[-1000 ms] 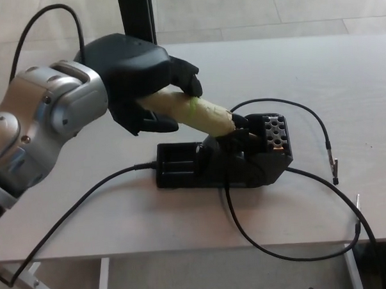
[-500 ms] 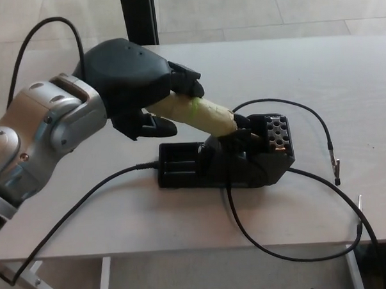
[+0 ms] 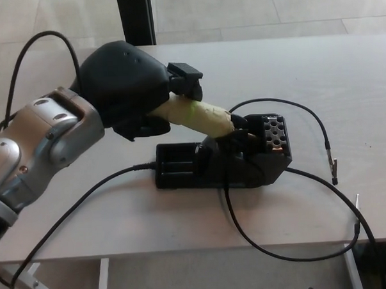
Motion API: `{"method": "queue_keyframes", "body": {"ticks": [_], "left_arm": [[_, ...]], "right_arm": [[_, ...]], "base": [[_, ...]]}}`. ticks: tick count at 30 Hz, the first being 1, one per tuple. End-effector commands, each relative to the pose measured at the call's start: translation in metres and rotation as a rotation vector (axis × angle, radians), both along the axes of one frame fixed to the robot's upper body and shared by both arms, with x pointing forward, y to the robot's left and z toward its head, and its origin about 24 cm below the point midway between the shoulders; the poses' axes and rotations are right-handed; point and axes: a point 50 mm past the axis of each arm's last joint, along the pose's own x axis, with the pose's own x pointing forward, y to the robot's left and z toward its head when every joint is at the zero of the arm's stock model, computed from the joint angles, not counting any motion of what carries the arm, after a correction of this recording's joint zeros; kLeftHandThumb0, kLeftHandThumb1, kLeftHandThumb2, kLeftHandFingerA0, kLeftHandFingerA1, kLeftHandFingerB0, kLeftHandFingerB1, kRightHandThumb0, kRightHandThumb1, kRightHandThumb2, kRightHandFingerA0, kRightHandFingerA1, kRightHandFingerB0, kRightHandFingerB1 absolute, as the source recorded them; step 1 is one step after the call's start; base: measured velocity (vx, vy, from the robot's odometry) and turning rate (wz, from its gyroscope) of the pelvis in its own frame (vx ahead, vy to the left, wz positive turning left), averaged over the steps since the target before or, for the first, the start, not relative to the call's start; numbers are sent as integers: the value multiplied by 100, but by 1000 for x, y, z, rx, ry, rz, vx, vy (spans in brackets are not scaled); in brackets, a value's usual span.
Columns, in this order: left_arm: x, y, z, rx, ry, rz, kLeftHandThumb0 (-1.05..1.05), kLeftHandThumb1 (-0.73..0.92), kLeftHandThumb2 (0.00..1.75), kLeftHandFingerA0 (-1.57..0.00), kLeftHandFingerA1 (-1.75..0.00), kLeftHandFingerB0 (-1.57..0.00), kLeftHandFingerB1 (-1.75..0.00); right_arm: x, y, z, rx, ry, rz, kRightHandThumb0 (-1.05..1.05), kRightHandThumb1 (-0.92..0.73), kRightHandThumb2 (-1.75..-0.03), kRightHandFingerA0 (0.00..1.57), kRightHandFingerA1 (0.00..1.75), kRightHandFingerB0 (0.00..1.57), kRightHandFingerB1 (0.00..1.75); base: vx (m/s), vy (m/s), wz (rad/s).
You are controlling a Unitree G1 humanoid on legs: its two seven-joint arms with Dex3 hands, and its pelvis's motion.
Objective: Use the left hand of the robot to grab the soldering gun kept on the middle of the table and pull it out of its base and keep it on the left side of the base
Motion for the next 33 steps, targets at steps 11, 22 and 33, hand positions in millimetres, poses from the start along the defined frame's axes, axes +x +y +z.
{"method": "queue_keyframes", "body": {"ticks": [11, 22, 33], "left_arm": [[-4, 25, -12, 87, -238, -76, -29, 54, 62, -92, -165, -90, -109], [8, 76, 36, 8, -286, 50, -13, 49, 92, -93, -161, -83, -140], [-4, 128, 59, -65, -287, 200, -15, 63, 76, -97, -173, -70, -144]], "right_arm": [[-1, -7, 11, -74, -45, -10, -40, -60, -58, 78, 62, 51, 38], [-4, -9, 13, -77, -46, -27, -40, -60, -58, 78, 61, 50, 38], [-3, -9, 13, -72, -68, -55, -39, -59, -57, 80, 61, 47, 38]], "base": [[0, 0, 0], [0, 0, 0], [0, 0, 0]]}}
